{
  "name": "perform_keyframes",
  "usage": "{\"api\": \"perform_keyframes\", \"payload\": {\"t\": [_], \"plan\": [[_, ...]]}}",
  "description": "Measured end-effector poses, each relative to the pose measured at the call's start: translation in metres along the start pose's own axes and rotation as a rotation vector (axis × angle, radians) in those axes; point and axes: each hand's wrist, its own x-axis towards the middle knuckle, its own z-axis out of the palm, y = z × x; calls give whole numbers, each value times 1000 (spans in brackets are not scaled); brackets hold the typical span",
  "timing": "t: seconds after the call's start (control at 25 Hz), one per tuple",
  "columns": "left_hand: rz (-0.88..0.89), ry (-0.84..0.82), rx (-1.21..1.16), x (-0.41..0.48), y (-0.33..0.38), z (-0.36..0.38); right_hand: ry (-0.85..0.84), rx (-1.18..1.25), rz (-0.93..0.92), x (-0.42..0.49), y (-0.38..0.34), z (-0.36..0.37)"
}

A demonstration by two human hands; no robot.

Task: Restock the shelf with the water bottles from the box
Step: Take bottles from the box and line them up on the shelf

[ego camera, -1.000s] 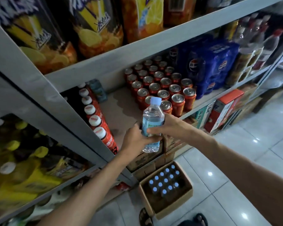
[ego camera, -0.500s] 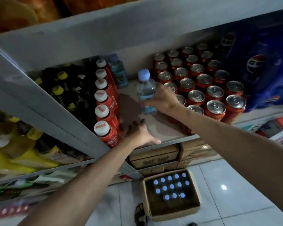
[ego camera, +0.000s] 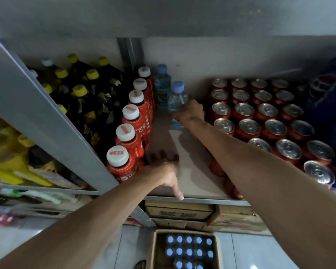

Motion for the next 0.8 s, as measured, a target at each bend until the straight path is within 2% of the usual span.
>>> {"api": "perform_keyframes", "payload": {"t": [0.08,0.2,0.36,0.48,0.8], "plan": [[-36,-9,66,3,-1,-1,11,29,35,11,5,5],[2,-8,65,0,0,-4,25,69,23,26,8,8],[114,134,145,-13,-4,-4,25,52,5,51,5,14],[122,223,159,-17,-8,-3,22,-62,-23,72,2,15],[107,169,154,-20,-3,-8,-3,-53,-109,98,4,15]]}}
